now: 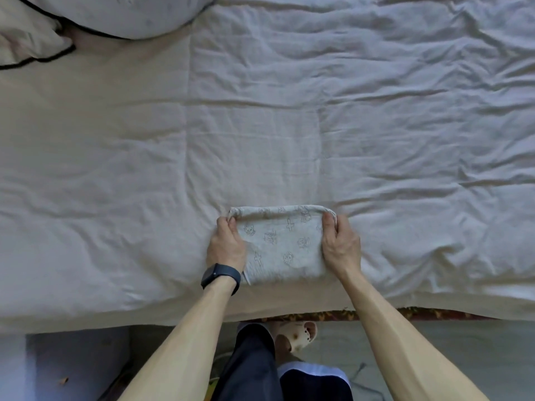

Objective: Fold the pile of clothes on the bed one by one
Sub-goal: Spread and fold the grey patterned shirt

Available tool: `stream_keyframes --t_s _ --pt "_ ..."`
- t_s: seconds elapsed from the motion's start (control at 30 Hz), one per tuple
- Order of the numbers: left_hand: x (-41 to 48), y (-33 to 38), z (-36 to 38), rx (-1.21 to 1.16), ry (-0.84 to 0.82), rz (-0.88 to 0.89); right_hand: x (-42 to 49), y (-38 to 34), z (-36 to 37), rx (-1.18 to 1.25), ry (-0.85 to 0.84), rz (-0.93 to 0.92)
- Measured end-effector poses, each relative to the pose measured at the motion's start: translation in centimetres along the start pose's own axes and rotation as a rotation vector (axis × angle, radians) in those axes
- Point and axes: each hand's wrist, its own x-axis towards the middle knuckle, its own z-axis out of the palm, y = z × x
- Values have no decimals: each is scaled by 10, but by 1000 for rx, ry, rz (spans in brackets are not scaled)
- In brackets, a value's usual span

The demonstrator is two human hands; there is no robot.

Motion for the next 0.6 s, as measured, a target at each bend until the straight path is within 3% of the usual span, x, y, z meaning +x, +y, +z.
stream_keyframes --t_s 0.17,0.3,0.4,0.6 --pt "-6 -3 -3 100 -49 17 3 2 -15 52 -9 -35" --pt "-15 -3 -11 93 150 288 -1 3 -29 75 -60 -109" --pt "7 4 -16 171 86 476 5 -5 -29 50 -94 -154" --pt "40 -12 -19 413 76 616 16 -18 -24 132 -135 -113"
